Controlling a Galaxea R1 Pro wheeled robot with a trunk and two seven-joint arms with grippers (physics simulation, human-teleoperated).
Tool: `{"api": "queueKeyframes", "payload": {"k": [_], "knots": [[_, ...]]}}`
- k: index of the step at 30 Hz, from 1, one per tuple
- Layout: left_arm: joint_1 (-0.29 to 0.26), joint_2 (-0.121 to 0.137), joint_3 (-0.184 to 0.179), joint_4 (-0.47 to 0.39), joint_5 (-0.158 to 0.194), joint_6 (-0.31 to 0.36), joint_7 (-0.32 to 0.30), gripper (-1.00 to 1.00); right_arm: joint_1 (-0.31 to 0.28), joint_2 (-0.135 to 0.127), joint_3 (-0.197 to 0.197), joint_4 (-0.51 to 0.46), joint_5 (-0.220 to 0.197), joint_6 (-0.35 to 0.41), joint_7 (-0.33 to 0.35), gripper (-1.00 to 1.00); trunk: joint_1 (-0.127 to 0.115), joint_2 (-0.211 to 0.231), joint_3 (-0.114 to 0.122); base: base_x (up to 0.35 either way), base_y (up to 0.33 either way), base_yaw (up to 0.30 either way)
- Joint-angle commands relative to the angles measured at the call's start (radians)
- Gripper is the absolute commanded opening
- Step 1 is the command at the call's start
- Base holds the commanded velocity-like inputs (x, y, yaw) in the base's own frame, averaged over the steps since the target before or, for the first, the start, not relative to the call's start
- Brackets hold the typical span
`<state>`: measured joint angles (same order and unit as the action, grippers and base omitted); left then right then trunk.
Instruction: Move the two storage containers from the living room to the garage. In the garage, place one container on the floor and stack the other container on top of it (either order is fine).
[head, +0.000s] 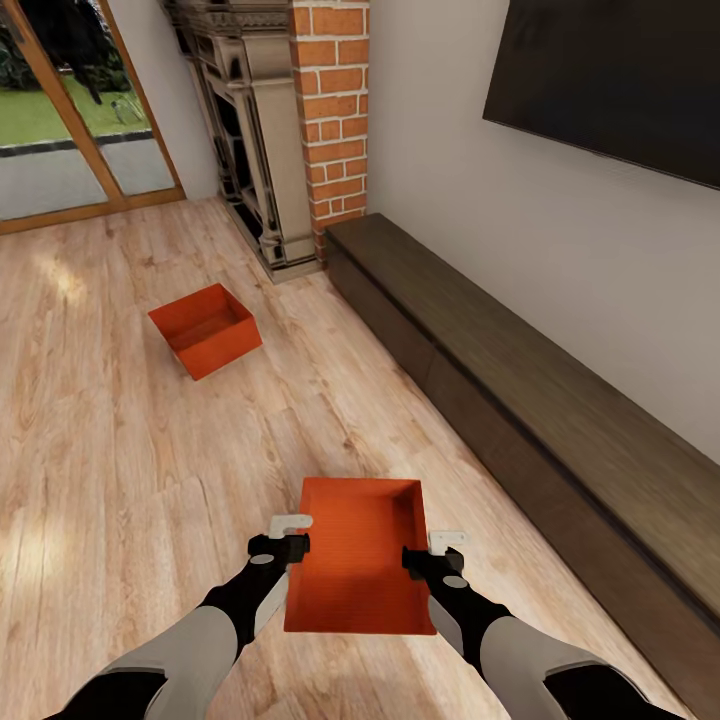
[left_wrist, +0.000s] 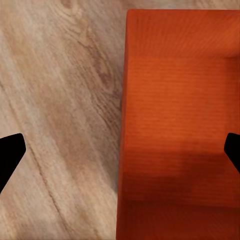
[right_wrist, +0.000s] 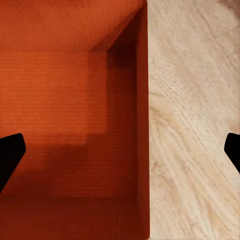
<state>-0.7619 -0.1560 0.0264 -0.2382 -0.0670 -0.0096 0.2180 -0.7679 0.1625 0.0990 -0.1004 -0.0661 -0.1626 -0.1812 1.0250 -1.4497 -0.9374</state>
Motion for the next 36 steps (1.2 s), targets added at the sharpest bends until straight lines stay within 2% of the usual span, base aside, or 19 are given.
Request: {"api": "queueKeyframes", "payload": {"k": [1, 10, 24, 26, 30, 36], "knots": [[0.000, 0.000, 0.003, 0.000, -0.007, -0.001, 0.004, 1.00, -0.001, 0.000, 0.008, 0.001, -0.006, -0.003, -0.004, 1.00, 0.000, 0.000, -0.001, 0.003, 0.000, 0.000], [0.000, -0.002, 0.005, 0.000, -0.005, 0.000, 0.009, 1.00, -0.001, -0.003, 0.008, 0.001, -0.005, -0.003, -0.004, 1.00, 0.000, 0.000, -0.001, 0.001, 0.000, 0.000], [0.000, -0.007, 0.009, 0.029, 0.001, -0.001, 0.012, 1.00, -0.001, -0.023, 0.012, 0.001, -0.003, -0.003, -0.004, 1.00, 0.000, 0.000, -0.001, 0.000, 0.000, 0.000], [0.000, -0.007, 0.009, 0.033, 0.010, -0.001, 0.013, 1.00, -0.001, -0.028, 0.012, 0.001, -0.004, -0.003, -0.004, 1.00, 0.000, 0.000, -0.001, 0.000, 0.000, 0.000], [0.000, -0.007, 0.009, 0.038, 0.061, -0.001, 0.012, 1.00, -0.001, -0.033, 0.010, 0.000, -0.007, -0.003, -0.004, 1.00, 0.000, 0.000, -0.001, 0.000, 0.000, 0.000], [0.000, -0.006, 0.008, 0.042, 0.078, -0.001, 0.012, 1.00, -0.001, -0.034, 0.009, -0.001, -0.007, -0.003, -0.004, 1.00, 0.000, 0.000, -0.001, 0.000, 0.000, 0.000]]}}
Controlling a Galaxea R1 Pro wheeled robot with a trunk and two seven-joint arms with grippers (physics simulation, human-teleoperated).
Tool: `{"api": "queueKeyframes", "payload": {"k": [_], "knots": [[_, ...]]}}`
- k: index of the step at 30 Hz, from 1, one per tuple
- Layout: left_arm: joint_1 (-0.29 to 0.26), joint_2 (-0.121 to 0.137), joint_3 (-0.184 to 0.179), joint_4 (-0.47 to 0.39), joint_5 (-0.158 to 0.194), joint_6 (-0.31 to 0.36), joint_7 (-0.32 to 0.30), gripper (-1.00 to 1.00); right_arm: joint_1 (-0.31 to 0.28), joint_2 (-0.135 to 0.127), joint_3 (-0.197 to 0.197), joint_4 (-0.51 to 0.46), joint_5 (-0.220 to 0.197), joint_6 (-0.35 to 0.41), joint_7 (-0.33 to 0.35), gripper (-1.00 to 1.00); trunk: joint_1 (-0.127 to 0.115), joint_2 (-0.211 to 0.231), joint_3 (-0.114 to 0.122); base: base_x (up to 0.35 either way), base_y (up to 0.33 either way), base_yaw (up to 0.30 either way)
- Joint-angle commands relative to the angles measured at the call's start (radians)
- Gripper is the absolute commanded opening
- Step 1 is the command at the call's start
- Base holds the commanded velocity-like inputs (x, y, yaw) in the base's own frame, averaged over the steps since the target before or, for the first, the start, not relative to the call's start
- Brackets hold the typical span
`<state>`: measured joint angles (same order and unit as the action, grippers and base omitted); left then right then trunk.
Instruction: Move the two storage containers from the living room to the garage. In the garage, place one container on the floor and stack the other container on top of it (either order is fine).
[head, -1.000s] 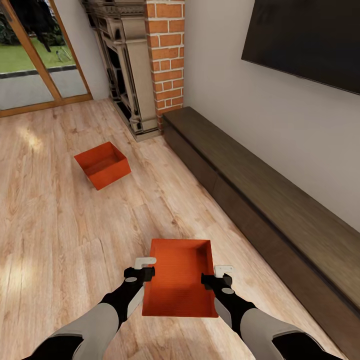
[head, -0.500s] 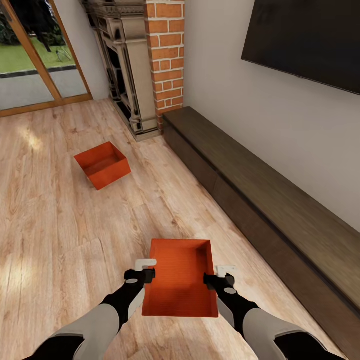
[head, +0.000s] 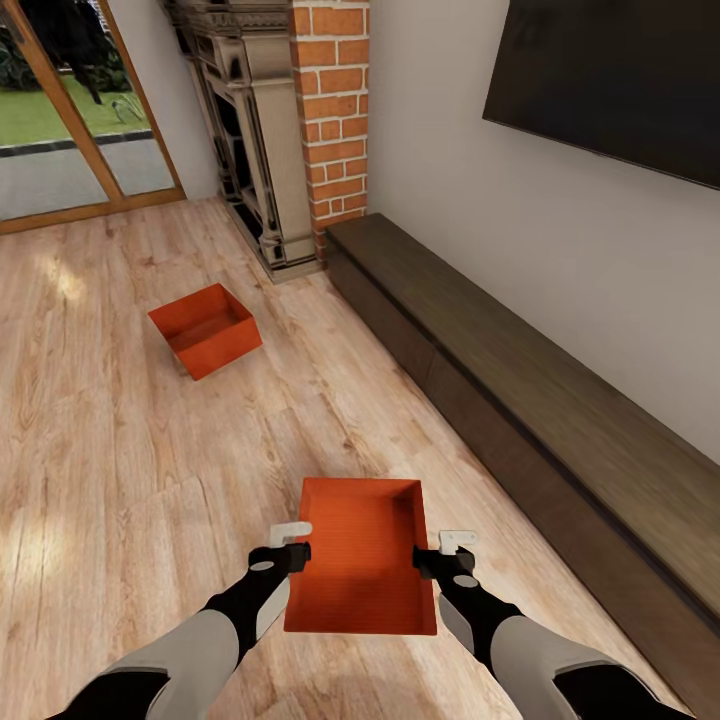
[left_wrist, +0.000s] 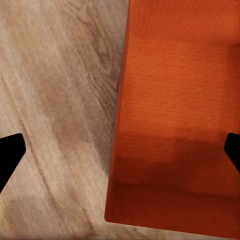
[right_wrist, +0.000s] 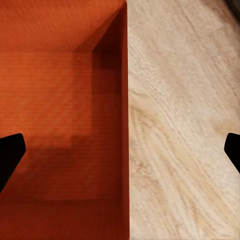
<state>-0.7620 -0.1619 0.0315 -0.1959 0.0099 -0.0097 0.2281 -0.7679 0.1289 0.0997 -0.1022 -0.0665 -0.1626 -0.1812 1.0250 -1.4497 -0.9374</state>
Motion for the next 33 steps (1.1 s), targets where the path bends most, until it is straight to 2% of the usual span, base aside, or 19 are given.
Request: {"api": "queueKeyframes", "payload": {"k": [1, 4, 24, 33], "knots": [[0.000, -0.001, 0.003, 0.000, 0.002, -0.001, 0.002, 1.00, -0.001, 0.000, 0.008, 0.001, -0.007, -0.003, -0.004, 1.00, 0.000, 0.000, -0.001, 0.000, 0.000, 0.000], [0.000, -0.001, 0.003, 0.001, 0.003, -0.001, 0.002, 1.00, -0.001, 0.000, 0.008, 0.001, -0.007, -0.003, -0.004, 1.00, 0.000, 0.000, -0.001, 0.000, 0.000, 0.000], [0.000, 0.002, 0.001, 0.031, -0.012, -0.001, 0.002, 1.00, -0.001, 0.000, 0.009, 0.001, -0.007, -0.003, -0.004, 1.00, 0.077, -0.140, -0.063, 0.000, 0.000, 0.000], [0.000, 0.002, 0.001, 0.031, -0.007, -0.002, 0.002, 1.00, -0.001, 0.000, 0.009, 0.001, -0.007, -0.003, -0.004, 1.00, 0.111, -0.203, -0.091, 0.000, 0.000, 0.000]]}}
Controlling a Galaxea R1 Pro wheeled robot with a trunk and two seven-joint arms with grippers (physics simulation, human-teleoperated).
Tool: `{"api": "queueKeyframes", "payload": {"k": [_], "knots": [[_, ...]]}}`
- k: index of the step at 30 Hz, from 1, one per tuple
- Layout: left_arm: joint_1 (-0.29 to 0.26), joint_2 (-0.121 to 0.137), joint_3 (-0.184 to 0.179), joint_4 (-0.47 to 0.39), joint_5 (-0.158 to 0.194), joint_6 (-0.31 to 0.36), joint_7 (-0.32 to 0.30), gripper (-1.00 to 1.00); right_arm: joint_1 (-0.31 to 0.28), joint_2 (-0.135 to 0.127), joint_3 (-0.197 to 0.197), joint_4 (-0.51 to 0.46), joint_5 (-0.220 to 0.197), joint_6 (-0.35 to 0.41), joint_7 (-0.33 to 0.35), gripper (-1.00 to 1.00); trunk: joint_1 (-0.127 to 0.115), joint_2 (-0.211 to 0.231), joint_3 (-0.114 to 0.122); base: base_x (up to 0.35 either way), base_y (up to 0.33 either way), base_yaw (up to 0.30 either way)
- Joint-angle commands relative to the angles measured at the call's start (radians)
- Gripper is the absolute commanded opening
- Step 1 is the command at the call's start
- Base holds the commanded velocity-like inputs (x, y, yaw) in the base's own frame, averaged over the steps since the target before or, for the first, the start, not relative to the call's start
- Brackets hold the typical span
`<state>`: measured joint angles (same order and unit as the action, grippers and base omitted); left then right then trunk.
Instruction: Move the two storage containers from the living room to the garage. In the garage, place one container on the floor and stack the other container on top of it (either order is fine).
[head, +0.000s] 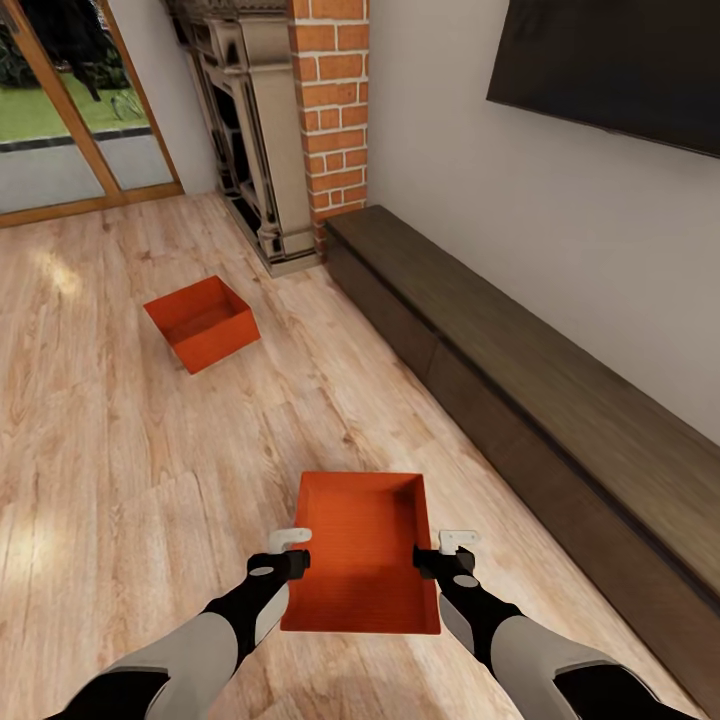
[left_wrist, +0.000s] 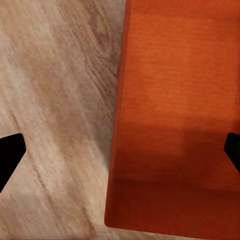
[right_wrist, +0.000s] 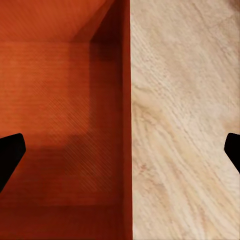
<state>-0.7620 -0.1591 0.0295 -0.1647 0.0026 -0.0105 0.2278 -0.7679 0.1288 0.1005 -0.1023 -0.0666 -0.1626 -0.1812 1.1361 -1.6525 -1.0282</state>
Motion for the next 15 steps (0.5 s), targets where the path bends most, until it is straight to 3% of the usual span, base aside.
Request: {"api": "queueKeyframes", "payload": {"k": [1, 15], "knots": [[0.000, 0.000, 0.003, 0.000, 0.001, -0.001, 0.002, 1.00, -0.001, 0.000, 0.008, 0.001, -0.007, -0.003, -0.004, 1.00, 0.004, -0.008, -0.004, 0.000, 0.000, 0.000], [0.000, 0.002, 0.003, -0.003, 0.002, -0.002, 0.004, 1.00, -0.001, -0.001, 0.008, 0.001, -0.007, -0.003, -0.004, 1.00, 0.058, -0.106, -0.048, 0.000, 0.000, 0.000]]}}
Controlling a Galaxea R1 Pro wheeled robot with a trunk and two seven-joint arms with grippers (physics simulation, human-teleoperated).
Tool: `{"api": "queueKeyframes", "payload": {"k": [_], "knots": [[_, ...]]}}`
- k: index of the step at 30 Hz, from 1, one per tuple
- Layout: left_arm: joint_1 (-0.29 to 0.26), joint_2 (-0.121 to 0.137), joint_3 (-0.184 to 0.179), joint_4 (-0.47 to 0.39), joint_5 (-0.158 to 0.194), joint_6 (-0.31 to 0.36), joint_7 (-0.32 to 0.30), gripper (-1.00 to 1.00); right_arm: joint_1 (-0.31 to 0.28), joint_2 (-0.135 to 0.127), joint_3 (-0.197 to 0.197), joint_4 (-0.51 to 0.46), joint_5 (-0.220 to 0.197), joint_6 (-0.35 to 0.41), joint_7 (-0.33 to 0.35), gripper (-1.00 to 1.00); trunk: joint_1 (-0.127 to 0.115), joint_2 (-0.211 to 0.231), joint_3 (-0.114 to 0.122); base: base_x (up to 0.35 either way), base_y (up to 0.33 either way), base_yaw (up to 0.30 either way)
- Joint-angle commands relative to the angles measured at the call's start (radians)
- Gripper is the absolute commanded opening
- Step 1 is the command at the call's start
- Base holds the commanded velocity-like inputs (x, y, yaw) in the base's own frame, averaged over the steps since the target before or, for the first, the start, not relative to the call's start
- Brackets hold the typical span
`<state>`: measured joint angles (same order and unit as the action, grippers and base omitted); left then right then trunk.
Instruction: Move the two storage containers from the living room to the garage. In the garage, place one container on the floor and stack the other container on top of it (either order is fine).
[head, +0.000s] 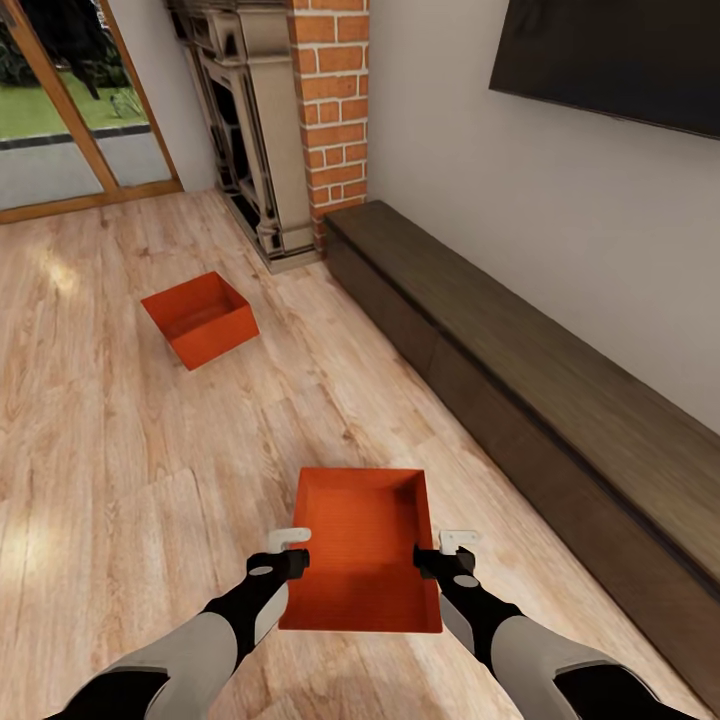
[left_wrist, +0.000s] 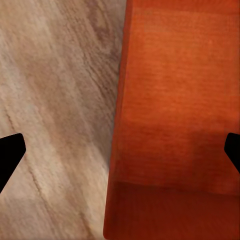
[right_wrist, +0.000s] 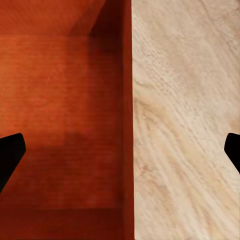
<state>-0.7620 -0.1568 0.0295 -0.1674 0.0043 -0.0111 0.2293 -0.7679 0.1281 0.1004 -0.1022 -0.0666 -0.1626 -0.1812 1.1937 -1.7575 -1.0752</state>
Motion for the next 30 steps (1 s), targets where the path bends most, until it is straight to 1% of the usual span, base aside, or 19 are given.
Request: {"api": "queueKeyframes", "payload": {"k": [1, 5, 7, 30], "knots": [[0.000, 0.000, 0.003, 0.000, 0.000, -0.001, 0.002, 1.00, -0.001, -0.001, 0.008, 0.001, -0.007, -0.003, -0.004, 1.00, 0.004, -0.008, -0.004, 0.000, 0.000, 0.000], [0.000, 0.000, 0.003, 0.000, 0.000, -0.001, 0.002, 1.00, -0.001, -0.011, 0.008, 0.001, -0.008, -0.003, -0.004, 1.00, 0.019, -0.036, -0.016, 0.000, 0.000, 0.000], [0.000, 0.000, 0.003, 0.000, 0.000, -0.001, 0.002, 1.00, -0.001, -0.012, 0.008, 0.002, -0.008, -0.003, -0.004, 1.00, 0.027, -0.050, -0.023, 0.000, 0.000, 0.000], [0.000, 0.000, 0.002, -0.003, 0.000, -0.001, 0.002, 1.00, -0.001, -0.013, 0.008, 0.003, -0.010, -0.005, -0.004, 1.00, 0.115, -0.211, -0.095, 0.000, 0.000, 0.000]]}}
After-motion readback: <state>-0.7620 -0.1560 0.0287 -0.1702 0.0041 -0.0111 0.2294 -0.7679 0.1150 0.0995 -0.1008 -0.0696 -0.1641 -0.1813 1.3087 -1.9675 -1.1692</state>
